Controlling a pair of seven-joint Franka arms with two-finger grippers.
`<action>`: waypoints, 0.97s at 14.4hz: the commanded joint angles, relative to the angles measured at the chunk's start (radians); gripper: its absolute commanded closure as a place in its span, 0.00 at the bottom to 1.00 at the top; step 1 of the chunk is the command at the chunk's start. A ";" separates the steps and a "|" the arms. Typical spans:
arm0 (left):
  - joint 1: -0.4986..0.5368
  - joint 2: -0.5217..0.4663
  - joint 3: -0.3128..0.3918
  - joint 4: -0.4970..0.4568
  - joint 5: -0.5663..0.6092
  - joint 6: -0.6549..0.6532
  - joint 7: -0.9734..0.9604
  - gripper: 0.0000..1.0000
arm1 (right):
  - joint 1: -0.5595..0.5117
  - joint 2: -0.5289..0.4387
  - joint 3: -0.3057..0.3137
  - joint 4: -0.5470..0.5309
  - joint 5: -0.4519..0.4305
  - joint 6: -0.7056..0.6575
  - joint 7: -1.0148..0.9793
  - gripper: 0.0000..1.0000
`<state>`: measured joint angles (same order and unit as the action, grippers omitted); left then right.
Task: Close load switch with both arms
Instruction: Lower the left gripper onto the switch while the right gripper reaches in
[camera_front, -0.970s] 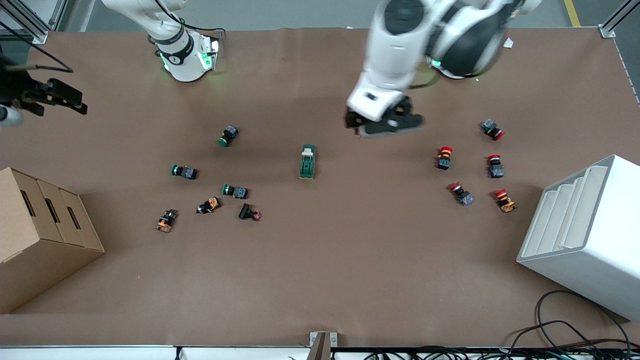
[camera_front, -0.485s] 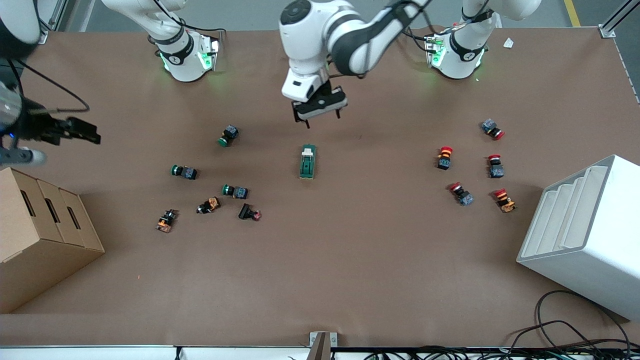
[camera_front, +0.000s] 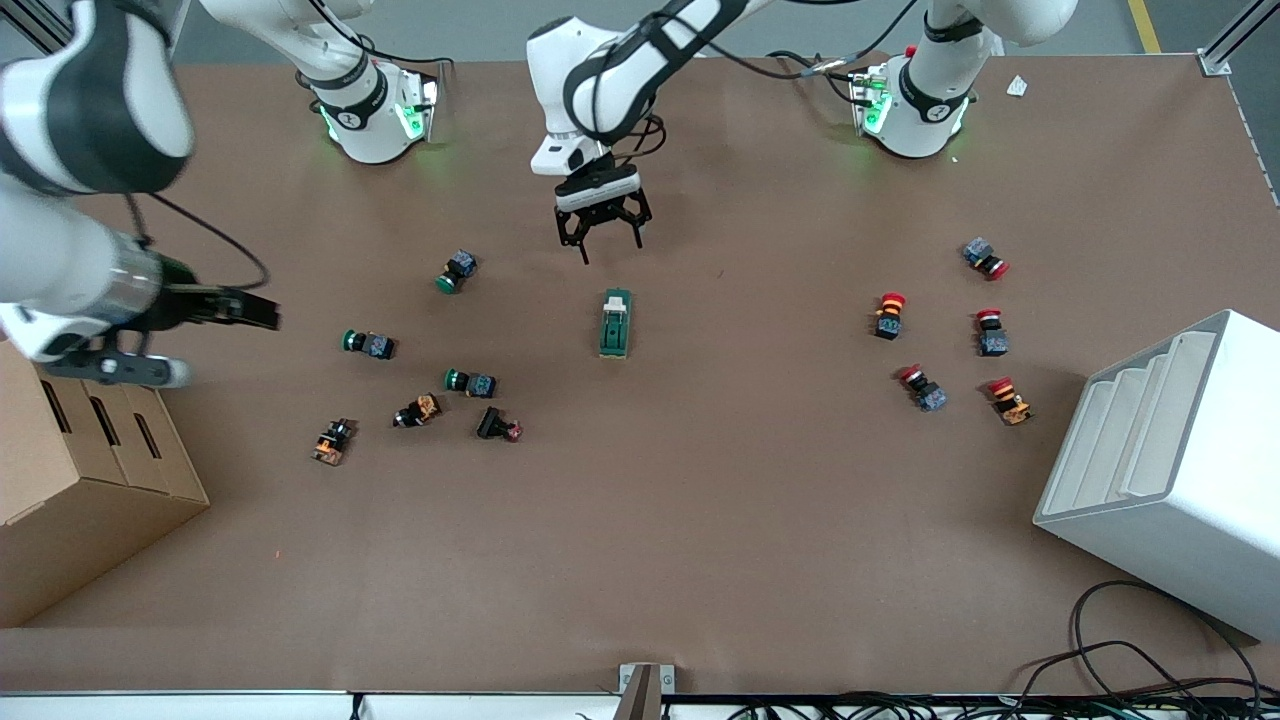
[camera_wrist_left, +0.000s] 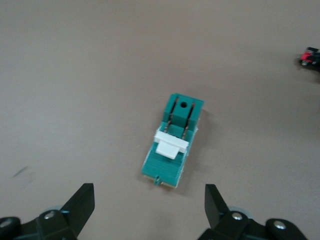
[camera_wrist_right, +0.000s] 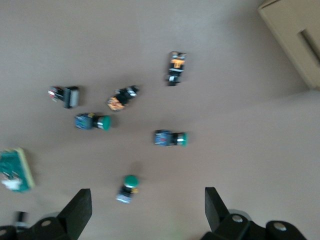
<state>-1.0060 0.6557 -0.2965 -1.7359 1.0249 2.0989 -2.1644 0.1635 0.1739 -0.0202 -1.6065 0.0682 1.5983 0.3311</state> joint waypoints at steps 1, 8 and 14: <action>-0.022 0.068 0.005 0.013 0.180 0.009 -0.121 0.05 | 0.091 -0.005 -0.004 -0.087 0.082 0.107 0.243 0.00; -0.019 0.099 0.008 -0.151 0.648 0.001 -0.337 0.05 | 0.328 0.153 -0.004 -0.136 0.160 0.423 0.636 0.00; -0.017 0.136 0.030 -0.179 0.813 -0.046 -0.432 0.04 | 0.542 0.326 -0.003 -0.220 0.206 0.808 0.911 0.00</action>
<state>-1.0223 0.7739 -0.2715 -1.9158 1.7928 2.0804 -2.5584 0.6522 0.4743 -0.0129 -1.7805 0.2321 2.3079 1.1912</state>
